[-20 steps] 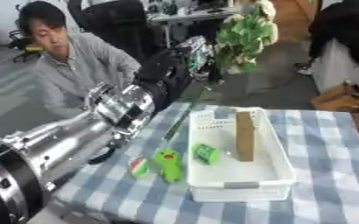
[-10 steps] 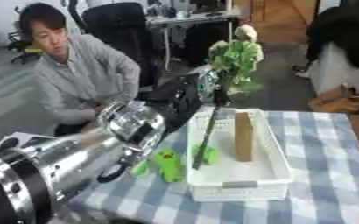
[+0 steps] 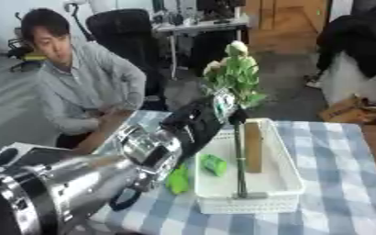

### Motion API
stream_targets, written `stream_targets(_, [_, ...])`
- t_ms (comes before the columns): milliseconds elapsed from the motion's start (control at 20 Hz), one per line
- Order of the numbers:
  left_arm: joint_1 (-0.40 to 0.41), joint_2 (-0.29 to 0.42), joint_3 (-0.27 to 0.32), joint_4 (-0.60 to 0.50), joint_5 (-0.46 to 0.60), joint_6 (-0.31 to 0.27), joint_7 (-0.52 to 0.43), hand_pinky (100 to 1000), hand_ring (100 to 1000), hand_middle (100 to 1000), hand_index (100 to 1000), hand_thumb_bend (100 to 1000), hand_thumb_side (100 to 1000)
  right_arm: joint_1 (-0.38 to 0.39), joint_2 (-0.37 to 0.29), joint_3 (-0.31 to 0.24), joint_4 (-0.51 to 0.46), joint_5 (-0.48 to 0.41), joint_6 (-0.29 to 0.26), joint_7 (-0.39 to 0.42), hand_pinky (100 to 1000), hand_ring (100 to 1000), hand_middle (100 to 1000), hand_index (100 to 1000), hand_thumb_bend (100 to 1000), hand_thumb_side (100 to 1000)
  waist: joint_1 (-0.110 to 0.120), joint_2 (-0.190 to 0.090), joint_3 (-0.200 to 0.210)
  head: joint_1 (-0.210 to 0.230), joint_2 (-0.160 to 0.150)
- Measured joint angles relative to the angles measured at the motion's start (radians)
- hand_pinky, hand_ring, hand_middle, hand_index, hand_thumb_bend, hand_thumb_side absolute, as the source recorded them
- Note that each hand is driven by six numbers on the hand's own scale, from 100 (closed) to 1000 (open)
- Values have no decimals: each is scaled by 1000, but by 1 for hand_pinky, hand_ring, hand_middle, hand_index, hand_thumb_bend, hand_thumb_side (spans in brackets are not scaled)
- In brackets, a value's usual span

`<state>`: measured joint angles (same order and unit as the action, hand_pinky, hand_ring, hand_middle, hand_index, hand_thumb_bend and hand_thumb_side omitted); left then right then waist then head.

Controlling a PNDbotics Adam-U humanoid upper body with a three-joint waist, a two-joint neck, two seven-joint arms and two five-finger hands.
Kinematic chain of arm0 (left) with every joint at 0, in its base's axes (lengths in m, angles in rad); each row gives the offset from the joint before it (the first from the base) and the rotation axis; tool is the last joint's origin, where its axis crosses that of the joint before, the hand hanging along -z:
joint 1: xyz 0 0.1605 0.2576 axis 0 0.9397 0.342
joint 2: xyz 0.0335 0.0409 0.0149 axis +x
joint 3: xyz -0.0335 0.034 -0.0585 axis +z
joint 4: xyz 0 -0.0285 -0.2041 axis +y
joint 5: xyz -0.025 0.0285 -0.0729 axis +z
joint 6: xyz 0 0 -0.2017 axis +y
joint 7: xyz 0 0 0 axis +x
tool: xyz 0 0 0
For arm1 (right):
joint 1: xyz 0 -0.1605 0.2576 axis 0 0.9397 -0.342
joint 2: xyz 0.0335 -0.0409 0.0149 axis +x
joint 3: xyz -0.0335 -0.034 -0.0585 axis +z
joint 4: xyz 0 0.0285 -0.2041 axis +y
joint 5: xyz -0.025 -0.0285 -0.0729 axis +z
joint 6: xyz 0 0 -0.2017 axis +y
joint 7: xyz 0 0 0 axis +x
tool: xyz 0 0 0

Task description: Pick up objects on the table and place them in the box.

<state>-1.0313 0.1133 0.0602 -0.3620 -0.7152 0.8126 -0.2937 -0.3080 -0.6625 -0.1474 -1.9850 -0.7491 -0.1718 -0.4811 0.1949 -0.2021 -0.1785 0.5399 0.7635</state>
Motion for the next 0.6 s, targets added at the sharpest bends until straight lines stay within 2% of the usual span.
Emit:
stream_targets(250, [9,-17,2,-5,38,18,28,100,100,100,245,100,321,-9,-2,0,0,-1,-2,-5,785,752,647,661,100,257,0,0,-7,2,0])
stream_targets(600, [20,-23,-2,1,36,20,46,100,100,100,250,100,335,-17,-2,0,0,-5,-3,-6,785,751,647,661,100,257,0,0,-13,6,0])
